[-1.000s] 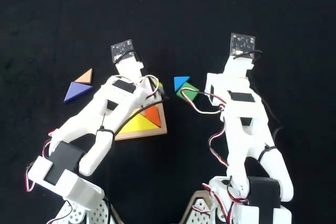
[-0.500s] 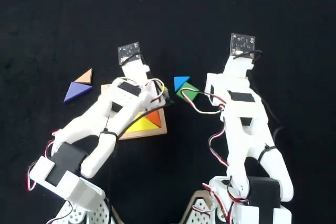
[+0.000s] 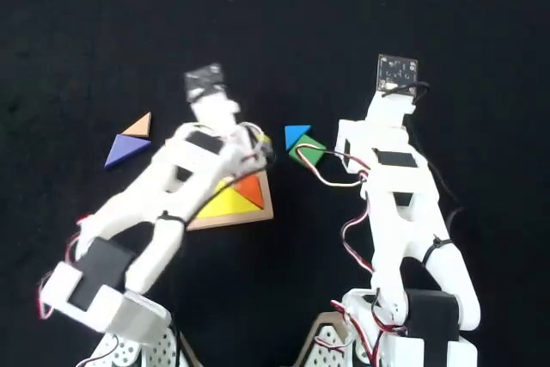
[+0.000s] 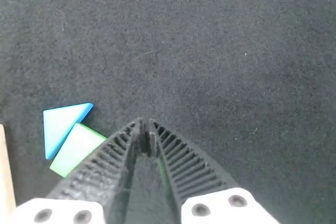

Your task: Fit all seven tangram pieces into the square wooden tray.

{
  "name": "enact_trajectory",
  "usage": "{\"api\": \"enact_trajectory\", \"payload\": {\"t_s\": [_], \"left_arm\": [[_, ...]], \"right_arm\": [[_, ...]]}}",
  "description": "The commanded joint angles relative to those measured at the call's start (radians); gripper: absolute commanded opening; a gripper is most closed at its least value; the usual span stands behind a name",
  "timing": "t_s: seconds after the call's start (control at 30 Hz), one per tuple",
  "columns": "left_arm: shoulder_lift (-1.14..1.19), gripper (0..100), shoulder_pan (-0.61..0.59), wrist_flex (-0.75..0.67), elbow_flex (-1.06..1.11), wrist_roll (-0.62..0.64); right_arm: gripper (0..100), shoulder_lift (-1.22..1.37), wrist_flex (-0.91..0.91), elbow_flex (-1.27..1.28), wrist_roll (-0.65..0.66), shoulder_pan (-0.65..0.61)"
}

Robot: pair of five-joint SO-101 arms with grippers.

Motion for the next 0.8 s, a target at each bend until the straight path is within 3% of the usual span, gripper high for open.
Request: {"api": "enact_trajectory", "payload": {"t_s": [0.0, 0.77], "left_arm": [[-0.084, 25, -0.062, 0.005, 0.041, 0.0], [0.037, 25, 0.058, 0.005, 0.005, -0.002]], "right_arm": [[1.2, -0.05, -0.018, -0.007, -0.003, 0.006], [1.2, -0.05, -0.018, -0.007, -0.003, 0.006]]}}
